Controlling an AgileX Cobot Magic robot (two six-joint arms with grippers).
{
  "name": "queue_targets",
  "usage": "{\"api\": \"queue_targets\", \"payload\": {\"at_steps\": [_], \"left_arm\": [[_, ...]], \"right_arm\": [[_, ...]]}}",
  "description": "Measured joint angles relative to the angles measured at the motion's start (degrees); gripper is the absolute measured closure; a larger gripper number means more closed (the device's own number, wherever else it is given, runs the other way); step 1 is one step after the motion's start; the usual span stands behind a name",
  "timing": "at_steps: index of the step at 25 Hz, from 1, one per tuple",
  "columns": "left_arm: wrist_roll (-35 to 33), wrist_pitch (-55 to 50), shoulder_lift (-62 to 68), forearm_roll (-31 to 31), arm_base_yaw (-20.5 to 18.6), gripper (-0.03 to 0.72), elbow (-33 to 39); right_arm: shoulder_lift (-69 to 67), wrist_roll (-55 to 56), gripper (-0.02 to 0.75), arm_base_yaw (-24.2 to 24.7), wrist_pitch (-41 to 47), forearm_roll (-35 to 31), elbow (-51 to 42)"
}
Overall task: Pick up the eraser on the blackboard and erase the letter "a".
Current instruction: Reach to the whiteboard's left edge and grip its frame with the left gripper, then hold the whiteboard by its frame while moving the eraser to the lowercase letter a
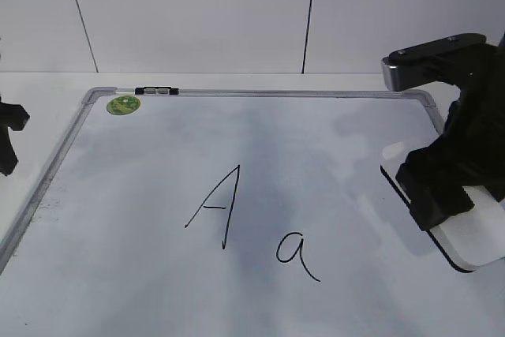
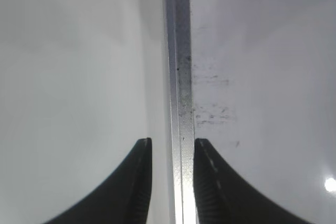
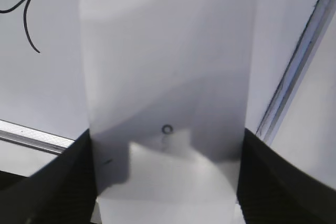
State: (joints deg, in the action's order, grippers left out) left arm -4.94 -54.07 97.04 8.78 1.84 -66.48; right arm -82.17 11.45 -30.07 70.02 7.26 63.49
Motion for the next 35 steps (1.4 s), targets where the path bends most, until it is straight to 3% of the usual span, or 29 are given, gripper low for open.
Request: {"api": "queue_targets", "payload": {"at_steps": [17, 35], "left_arm": [[0.0, 3.4, 10.7, 1.4, 0.0, 0.476, 0.0], [0.0, 3.9, 11.4, 1.5, 0.0, 0.476, 0.0]], "right_arm": [[0.0, 0.0, 0.178, 0.0, 0.0, 0.0, 0.0], [0.0, 0.0, 0.178, 0.0, 0.0, 0.1, 0.0]]}}
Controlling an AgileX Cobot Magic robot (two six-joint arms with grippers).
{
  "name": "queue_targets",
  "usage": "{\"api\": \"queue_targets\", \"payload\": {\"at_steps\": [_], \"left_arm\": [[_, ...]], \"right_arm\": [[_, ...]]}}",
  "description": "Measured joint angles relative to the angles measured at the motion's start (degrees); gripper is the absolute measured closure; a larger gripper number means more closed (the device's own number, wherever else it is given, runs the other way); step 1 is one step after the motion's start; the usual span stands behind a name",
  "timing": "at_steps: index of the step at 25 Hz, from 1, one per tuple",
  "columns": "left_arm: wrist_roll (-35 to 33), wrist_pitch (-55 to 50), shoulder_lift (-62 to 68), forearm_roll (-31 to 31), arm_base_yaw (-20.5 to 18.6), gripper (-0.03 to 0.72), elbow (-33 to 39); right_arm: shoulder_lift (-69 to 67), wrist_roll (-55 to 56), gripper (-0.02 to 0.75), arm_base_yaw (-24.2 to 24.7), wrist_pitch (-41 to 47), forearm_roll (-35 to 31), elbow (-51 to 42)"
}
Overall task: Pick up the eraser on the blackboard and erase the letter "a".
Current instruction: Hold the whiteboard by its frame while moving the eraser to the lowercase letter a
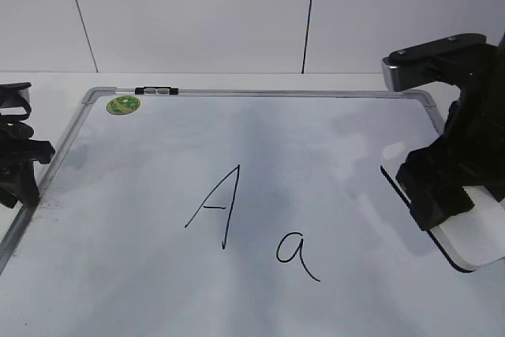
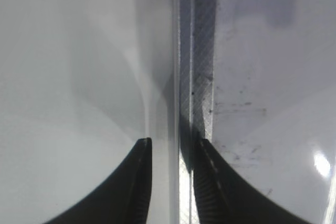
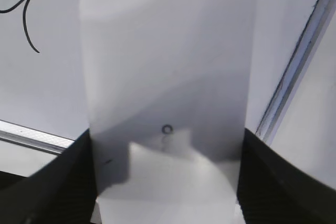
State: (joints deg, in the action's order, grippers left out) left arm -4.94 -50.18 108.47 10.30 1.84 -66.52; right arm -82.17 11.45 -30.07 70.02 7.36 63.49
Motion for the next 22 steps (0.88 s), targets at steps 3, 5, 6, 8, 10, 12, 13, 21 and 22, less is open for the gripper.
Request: {"api": "queue_targets", "payload": {"at_steps": [3, 5, 6, 8, 10, 12, 13, 21, 22], "left_arm": [[0.0, 0.0, 0.5, 0.0, 0.0, 0.476, -0.1], [0.0, 0.0, 0.6, 0.1, 0.0, 0.476, -0.2], [0.0, 0.0, 0.6, 0.2, 0.0, 0.476, -0.3], [0.0, 0.0, 0.6, 0.2, 0.0, 0.476, -0.3], [0.0, 0.0, 0.6, 0.2, 0.0, 0.488, -0.3], [0.0, 0.0, 0.6, 0.3, 0.0, 0.545, -0.3], [0.0, -0.1, 0.6, 0.6, 0.0, 0.582, -0.3], [0.2, -0.2, 0.6, 0.9, 0.0, 0.671, -0.3], [0.2, -0.2, 0.6, 0.9, 0.0, 0.671, -0.3]], "right_arm": [[0.0, 0.0, 0.178, 0.0, 0.0, 0.0, 0.0], [0.0, 0.0, 0.178, 0.0, 0.0, 0.0, 0.0], [0.0, 0.0, 0.178, 0.0, 0.0, 0.0, 0.0], [0.0, 0.0, 0.178, 0.0, 0.0, 0.0, 0.0], [0.0, 0.0, 0.178, 0.0, 0.0, 0.0, 0.0], [0.0, 0.0, 0.178, 0.0, 0.0, 0.0, 0.0], [0.0, 0.0, 0.178, 0.0, 0.0, 0.0, 0.0], [0.0, 0.0, 0.178, 0.0, 0.0, 0.0, 0.0], [0.0, 0.0, 0.178, 0.0, 0.0, 0.0, 0.0]]}}
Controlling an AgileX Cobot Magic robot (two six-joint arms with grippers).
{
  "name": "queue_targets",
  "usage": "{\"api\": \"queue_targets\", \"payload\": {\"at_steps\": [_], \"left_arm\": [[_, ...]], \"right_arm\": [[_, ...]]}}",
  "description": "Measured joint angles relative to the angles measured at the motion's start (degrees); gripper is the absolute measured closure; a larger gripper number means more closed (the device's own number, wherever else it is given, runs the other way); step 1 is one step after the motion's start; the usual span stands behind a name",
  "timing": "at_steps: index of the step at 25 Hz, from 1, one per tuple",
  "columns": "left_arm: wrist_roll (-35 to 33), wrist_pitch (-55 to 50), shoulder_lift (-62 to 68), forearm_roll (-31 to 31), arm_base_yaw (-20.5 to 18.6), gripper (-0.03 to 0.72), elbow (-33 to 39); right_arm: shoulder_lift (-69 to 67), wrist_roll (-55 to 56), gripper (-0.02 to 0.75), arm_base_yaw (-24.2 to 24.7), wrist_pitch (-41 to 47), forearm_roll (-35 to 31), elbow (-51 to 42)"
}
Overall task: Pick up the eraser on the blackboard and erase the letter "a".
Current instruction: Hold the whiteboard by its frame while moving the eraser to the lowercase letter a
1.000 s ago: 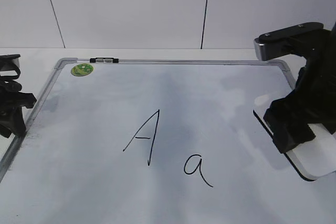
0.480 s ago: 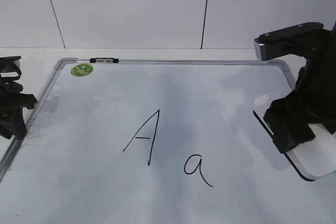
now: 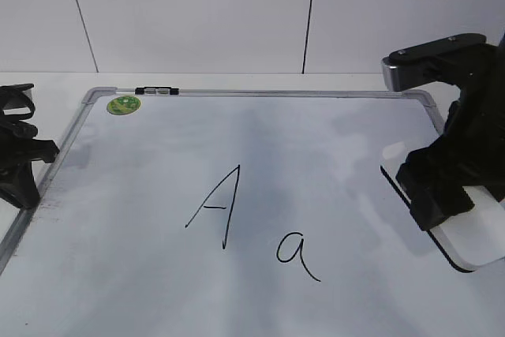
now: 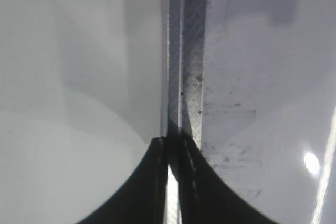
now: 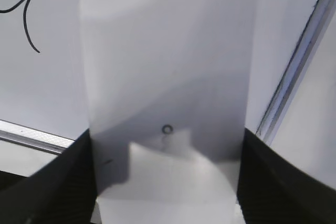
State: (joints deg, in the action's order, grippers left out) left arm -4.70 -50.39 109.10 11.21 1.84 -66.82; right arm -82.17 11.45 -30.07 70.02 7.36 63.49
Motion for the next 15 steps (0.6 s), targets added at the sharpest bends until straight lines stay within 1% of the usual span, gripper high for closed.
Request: {"api": "queue_targets", "payload": {"at_steps": [4, 8, 15], "left_arm": [[0.0, 0.0, 0.0, 0.0, 0.0, 0.671, 0.0], [0.0, 0.0, 0.0, 0.0, 0.0, 0.671, 0.0], [0.0, -0.1, 0.0, 0.1, 0.0, 0.671, 0.0]], "right_arm": [[0.0, -0.3, 0.178, -0.1, -0.1, 0.0, 0.0], [-3.1, -2.2, 0.178, -0.1, -0.1, -1.5, 1.0], [-10.0, -3.6, 0.178, -3.3, -0.2, -2.1, 5.3]]}}
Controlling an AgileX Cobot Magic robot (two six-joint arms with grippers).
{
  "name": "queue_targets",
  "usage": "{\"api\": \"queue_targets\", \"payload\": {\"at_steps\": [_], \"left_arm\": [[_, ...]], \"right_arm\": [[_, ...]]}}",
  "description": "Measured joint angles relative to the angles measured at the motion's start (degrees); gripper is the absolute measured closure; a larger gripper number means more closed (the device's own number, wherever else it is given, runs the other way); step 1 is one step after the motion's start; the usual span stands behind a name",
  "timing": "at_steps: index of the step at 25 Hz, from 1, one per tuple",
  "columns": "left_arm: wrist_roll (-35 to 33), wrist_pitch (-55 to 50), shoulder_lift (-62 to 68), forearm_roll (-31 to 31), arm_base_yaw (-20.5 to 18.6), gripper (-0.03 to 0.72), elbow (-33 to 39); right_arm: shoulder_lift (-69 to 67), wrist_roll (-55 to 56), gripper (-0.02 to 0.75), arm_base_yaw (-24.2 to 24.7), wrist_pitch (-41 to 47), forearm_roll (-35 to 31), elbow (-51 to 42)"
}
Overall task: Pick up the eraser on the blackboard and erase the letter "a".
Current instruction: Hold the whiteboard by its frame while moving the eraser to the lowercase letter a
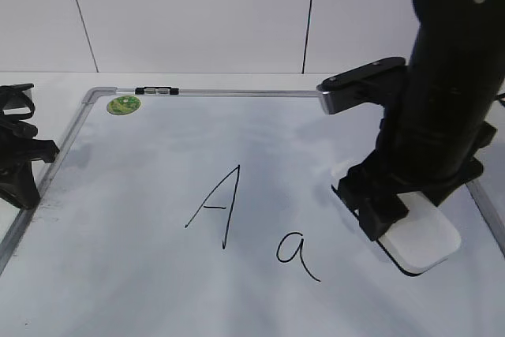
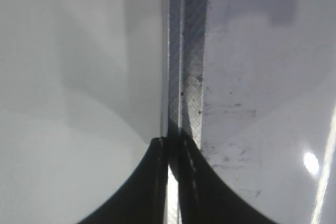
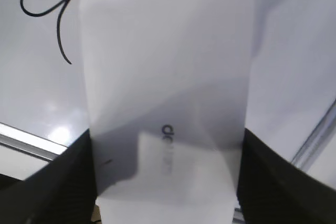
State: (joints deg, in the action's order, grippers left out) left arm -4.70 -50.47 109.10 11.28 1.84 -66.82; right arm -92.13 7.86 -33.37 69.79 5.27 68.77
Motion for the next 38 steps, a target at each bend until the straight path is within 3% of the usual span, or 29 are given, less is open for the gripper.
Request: {"api": "queue_targets", "payload": {"at_steps": [12, 38], "left_arm": [[0.0, 0.0, 0.0, 0.6, 0.0, 0.671, 0.0], [0.0, 0.0, 0.0, 0.9, 0.0, 0.671, 0.0]], "right_arm": [[-12.0, -2.8, 0.178, -2.1, -3.0, -0.1, 7.1], [-19.2, -5.5, 0.178, -2.2, -7.8, -2.8, 7.8]]}}
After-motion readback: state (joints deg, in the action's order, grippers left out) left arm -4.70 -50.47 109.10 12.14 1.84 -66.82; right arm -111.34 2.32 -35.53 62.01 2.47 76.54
